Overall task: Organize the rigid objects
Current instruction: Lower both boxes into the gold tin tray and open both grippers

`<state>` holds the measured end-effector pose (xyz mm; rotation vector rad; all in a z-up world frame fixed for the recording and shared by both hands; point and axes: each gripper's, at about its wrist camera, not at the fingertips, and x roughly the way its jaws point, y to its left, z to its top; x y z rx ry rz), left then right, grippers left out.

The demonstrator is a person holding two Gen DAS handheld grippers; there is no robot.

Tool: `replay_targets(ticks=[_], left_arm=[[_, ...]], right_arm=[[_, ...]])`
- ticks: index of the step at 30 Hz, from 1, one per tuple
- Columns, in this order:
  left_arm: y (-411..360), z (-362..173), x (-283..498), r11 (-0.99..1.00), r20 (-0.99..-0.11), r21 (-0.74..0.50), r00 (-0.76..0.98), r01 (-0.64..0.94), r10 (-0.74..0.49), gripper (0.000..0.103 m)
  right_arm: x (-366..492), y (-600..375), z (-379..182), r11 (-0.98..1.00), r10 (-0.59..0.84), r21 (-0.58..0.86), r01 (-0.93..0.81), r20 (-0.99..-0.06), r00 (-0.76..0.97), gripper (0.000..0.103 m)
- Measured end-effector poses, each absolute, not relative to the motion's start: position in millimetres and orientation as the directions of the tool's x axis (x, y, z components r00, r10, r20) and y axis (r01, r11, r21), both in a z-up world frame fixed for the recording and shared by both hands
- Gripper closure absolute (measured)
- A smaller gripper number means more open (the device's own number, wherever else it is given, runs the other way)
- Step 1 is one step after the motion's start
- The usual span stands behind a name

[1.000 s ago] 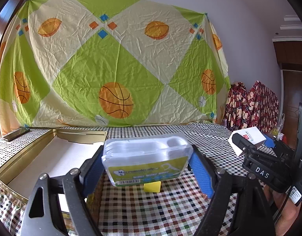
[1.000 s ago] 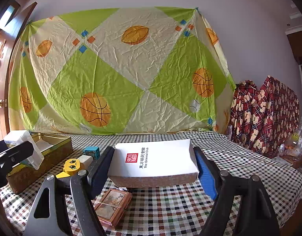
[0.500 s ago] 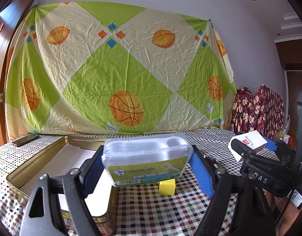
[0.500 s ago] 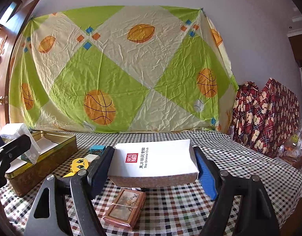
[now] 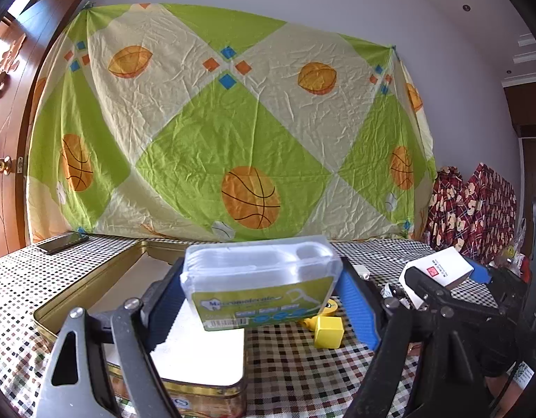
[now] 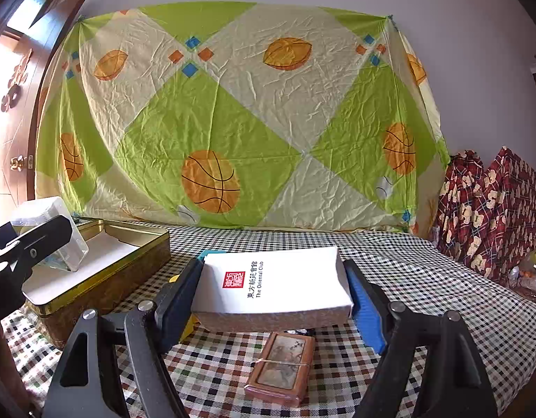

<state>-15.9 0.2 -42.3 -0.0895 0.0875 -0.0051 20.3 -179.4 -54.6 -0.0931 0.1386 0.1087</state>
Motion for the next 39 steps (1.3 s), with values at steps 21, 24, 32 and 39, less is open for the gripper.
replay_targets(ticks=[21, 24, 32, 39], left_arm=[[41, -43, -19, 0.988, -0.11, -0.13, 0.991, -0.084, 0.07, 0.02], [46, -43, -19, 0.987, -0.112, -0.132, 0.991, -0.094, 0.079, 0.02], [62, -44, -19, 0.981, -0.13, -0.141, 0.984, -0.136, 0.118, 0.02], [74, -46, -20, 0.976, -0.135, -0.155, 0.982, -0.151, 0.131, 0.02]], right_arm=[[21, -132, -57, 0.966, 0.2, -0.126, -0.227, -0.201, 0.959, 0.022], [21, -124, -58, 0.96, 0.212, -0.139, -0.244, -0.21, 0.954, 0.022], [23, -108, -58, 0.946, 0.249, -0.149, -0.288, -0.236, 0.939, 0.022], [25, -99, -59, 0.937, 0.269, -0.156, -0.314, -0.255, 0.929, 0.022]])
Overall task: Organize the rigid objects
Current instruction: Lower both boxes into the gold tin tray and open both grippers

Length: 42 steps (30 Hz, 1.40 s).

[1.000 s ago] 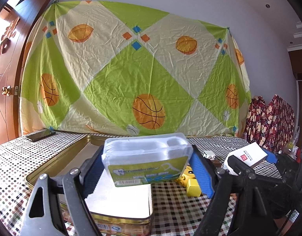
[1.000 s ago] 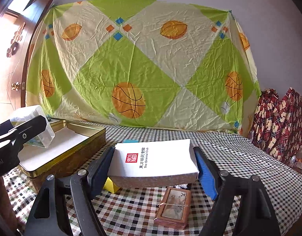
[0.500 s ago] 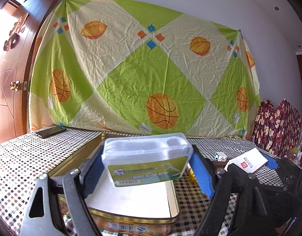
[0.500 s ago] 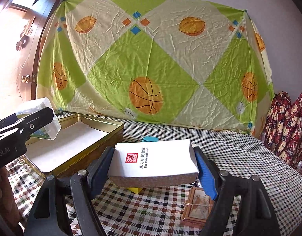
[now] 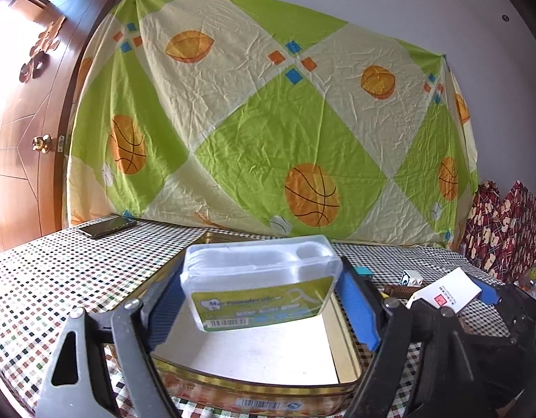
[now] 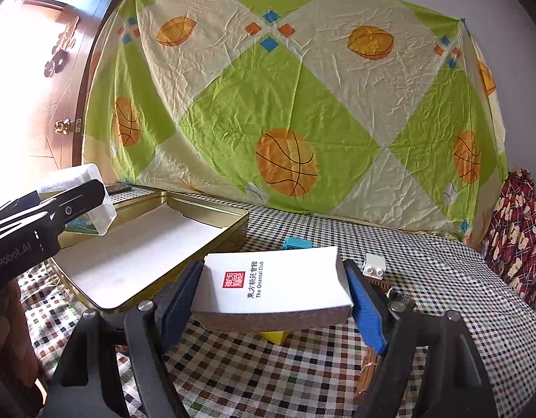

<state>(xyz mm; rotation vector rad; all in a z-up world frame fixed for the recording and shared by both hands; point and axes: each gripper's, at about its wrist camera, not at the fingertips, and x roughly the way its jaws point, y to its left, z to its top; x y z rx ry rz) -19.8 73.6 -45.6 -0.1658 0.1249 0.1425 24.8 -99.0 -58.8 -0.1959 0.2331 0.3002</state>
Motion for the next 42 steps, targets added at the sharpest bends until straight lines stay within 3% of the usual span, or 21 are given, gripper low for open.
replay_targets(ticks=[15, 29, 42], left_arm=[[101, -40, -12, 0.971, -0.172, -0.159, 0.974, -0.177, 0.15, 0.02], [144, -32, 59, 0.974, -0.42, -0.092, 0.895, -0.208, 0.152, 0.02], [149, -25, 99, 0.976, -0.522, 0.029, 0.83, -0.214, 0.198, 0.02]], right_arm=[[33, -76, -48, 0.91, 0.322, -0.168, -0.379, -0.291, 0.901, 0.022], [128, -16, -21, 0.863, 0.43, -0.049, -0.503, -0.452, 0.781, 0.022], [175, 16, -40, 0.851, 0.445, 0.007, -0.526, -0.543, 0.712, 0.022]])
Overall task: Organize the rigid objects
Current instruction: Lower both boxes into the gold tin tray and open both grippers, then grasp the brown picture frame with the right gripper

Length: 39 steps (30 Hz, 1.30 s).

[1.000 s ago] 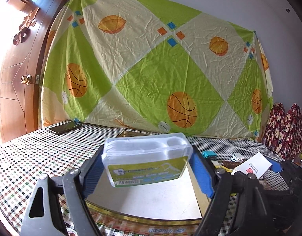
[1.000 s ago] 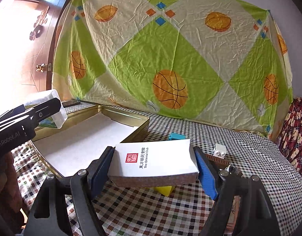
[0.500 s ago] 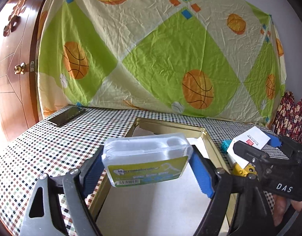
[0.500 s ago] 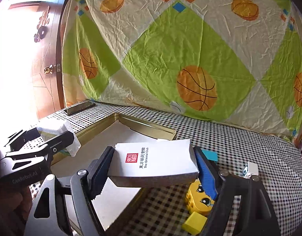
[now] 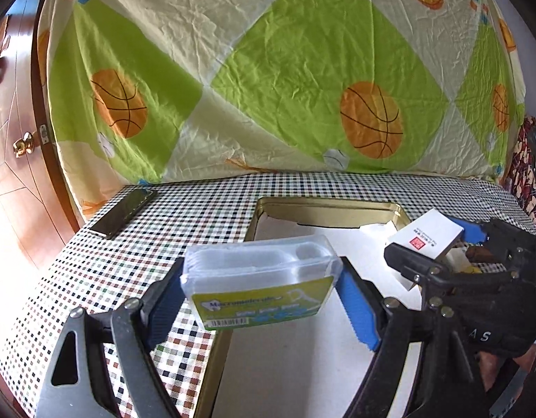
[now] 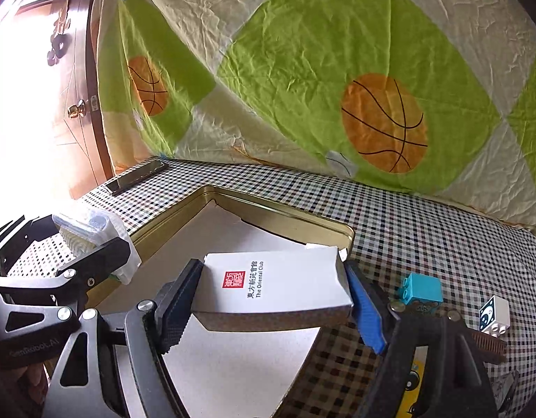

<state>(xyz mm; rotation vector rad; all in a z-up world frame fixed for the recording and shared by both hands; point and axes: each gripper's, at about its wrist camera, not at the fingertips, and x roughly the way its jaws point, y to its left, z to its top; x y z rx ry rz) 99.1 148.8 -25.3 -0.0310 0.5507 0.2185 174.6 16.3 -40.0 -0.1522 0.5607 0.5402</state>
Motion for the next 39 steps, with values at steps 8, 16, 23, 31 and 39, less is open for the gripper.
replay_targets(ticks=[8, 16, 23, 31, 39], left_arm=[[154, -24, 101, 0.968, -0.532, 0.035, 0.816, -0.248, 0.228, 0.001], [123, -19, 59, 0.978, -0.421, -0.039, 0.891, -0.206, 0.171, 0.001], [54, -32, 39, 0.996, -0.396, -0.075, 0.918, -0.044, 0.011, 0.001], [-25, -41, 47, 0.995, -0.437, -0.006, 0.894, 0.104, -0.096, 0.001], [-56, -58, 67, 0.99, -0.532, 0.024, 0.84, 0.137, -0.104, 0.001]], right_arm=[[180, 13, -42, 0.864, 0.429, 0.022, -0.502, -0.553, 0.714, 0.011], [125, -50, -33, 0.89, 0.405, 0.022, -0.456, -0.5, 0.766, 0.01], [82, -160, -40, 0.964, 0.247, 0.03, -0.264, -0.471, 0.847, 0.01], [81, -227, -63, 0.995, 0.094, 0.063, -0.072, -0.533, 0.841, 0.01], [79, -220, -74, 0.994, 0.105, 0.043, -0.098, -0.589, 0.801, 0.01]])
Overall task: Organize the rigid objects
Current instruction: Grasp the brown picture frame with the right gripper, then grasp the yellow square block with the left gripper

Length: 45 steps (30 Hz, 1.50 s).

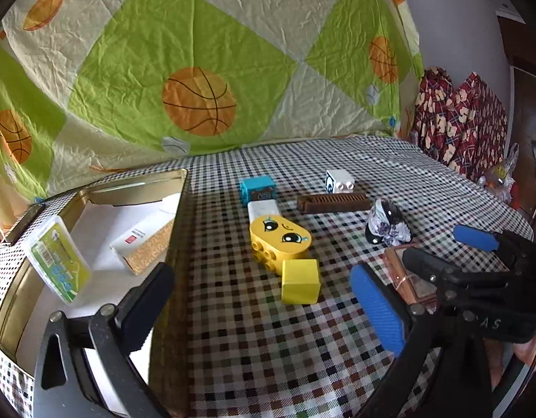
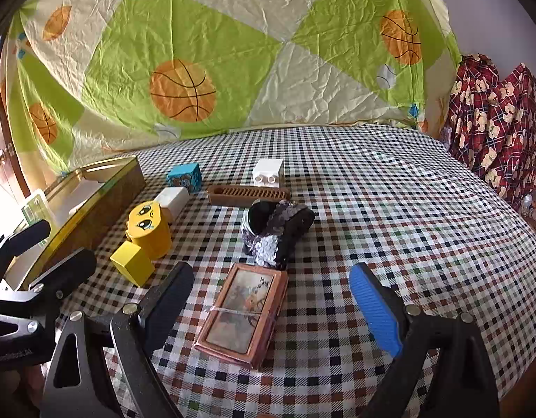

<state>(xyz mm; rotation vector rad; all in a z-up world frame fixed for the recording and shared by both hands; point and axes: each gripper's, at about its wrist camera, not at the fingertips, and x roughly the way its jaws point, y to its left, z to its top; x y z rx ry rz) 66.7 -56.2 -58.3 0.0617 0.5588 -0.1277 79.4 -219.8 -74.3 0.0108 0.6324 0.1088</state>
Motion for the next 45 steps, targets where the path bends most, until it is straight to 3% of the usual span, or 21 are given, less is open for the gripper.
replay_targets(ticks=[2, 10, 16, 28, 33, 40, 42, 45], left_arm=[[-61, -59, 70, 0.987, -0.548, 0.028, 0.829, 0.156, -0.116, 0.001], [-67, -65, 79, 0.981, -0.606, 0.033, 0.785, 0.191, -0.133, 0.002], [-70, -67, 83, 0.978, -0.619, 0.04, 0.773, 0.203, -0.135, 0.014], [-80, -73, 94, 0.966, -0.672, 0.012, 0.718, 0.257, -0.183, 0.017], [-76, -82, 110, 0.965, -0.734, -0.074, 0.641, 0.251, -0.223, 0.038], [-76, -86, 113, 0.967, -0.758, -0.106, 0.611, 0.234, -0.231, 0.043], [-76, -86, 112, 0.967, -0.754, -0.107, 0.615, 0.23, -0.23, 0.063], [-71, -86, 111, 0.964, -0.745, -0.131, 0.619, 0.232, -0.25, 0.07]], right_arm=[[80, -220, -78, 0.993, 0.112, 0.051, -0.103, -0.604, 0.789, 0.011], [86, -210, -87, 0.988, 0.133, 0.029, -0.153, -0.669, 0.732, 0.036], [88, -204, -88, 0.982, 0.142, 0.003, -0.191, -0.682, 0.717, 0.054], [105, -214, -73, 0.986, 0.137, 0.014, -0.166, -0.638, 0.758, 0.055], [108, -214, -74, 0.984, 0.157, 0.031, -0.177, -0.634, 0.757, 0.055], [108, -215, -74, 0.981, 0.175, 0.043, -0.191, -0.633, 0.754, 0.055], [108, -215, -74, 0.981, 0.173, 0.04, -0.19, -0.63, 0.757, 0.055], [106, -215, -74, 0.982, 0.169, 0.036, -0.187, -0.622, 0.764, 0.055]])
